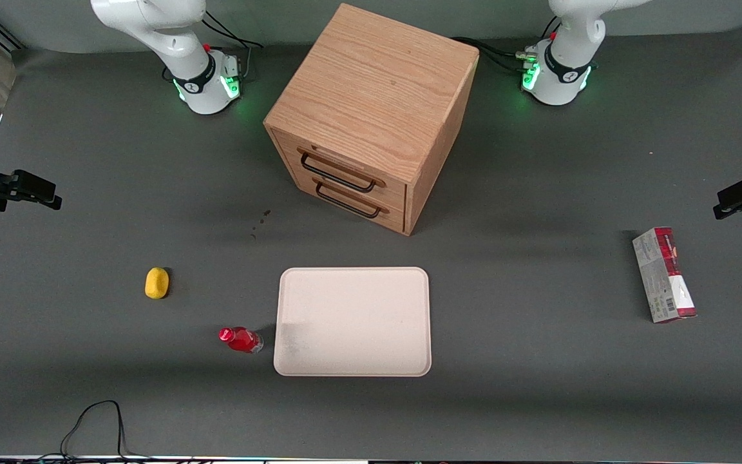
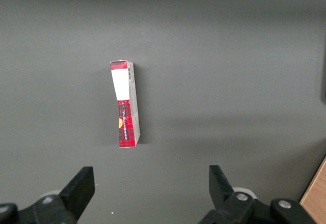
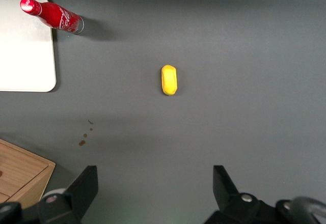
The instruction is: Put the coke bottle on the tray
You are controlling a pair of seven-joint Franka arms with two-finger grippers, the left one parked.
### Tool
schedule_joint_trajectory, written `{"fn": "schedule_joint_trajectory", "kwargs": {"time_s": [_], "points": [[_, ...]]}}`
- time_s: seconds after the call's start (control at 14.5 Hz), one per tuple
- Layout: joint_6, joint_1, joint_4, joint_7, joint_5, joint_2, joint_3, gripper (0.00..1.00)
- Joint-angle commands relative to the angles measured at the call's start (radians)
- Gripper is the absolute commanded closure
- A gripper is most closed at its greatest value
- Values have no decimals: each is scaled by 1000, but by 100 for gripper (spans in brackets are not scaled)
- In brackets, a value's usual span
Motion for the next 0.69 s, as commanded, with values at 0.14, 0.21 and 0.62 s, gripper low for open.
{"fn": "schedule_joint_trajectory", "kwargs": {"time_s": [0.14, 0.21, 0.62], "points": [[-10, 16, 5, -23, -2, -2, -14, 0], [-10, 16, 5, -23, -2, -2, -14, 0], [0, 27, 66, -3, 1, 51, -1, 0]]}}
